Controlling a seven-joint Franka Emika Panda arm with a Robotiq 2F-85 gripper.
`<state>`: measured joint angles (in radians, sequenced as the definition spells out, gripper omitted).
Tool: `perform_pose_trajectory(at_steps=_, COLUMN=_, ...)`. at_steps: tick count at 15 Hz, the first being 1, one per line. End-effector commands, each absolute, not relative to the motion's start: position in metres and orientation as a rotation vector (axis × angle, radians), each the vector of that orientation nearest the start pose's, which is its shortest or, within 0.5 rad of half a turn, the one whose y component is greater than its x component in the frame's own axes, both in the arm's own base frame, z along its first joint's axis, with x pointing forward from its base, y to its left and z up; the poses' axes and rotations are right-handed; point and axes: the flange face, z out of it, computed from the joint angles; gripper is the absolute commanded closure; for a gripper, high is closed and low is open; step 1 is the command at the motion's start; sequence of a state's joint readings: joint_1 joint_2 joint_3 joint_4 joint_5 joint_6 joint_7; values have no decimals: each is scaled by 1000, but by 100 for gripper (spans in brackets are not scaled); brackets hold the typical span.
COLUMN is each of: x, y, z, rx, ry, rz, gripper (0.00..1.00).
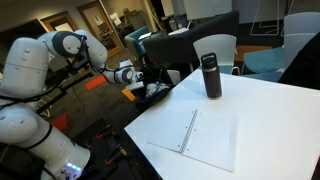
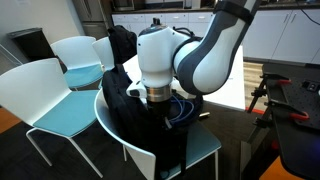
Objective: Pick the cable in the bag and put it on the table
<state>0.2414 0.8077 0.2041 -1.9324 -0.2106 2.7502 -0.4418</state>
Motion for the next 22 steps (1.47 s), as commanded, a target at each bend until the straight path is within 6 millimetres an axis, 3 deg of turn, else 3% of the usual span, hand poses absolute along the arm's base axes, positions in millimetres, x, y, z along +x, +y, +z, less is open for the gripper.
perform_pose_trajectory(at_steps=1, x=526, y=258, z=101, rx=-2723, ry=-1455, rz=-33, gripper=97)
perform_pose_trajectory(at_steps=8, x=489, y=228, z=159, rx=-2792, ry=-1301, rz=112, gripper=97)
perform_pose_trajectory(at_steps=16, x=498, y=196, z=242, rx=-2815, ry=-979, rz=83, gripper=97)
perform_pose_trajectory(at_steps=22, x=494, y=146, z=335, rx=-2675, ry=-613, rz=-28, gripper=97)
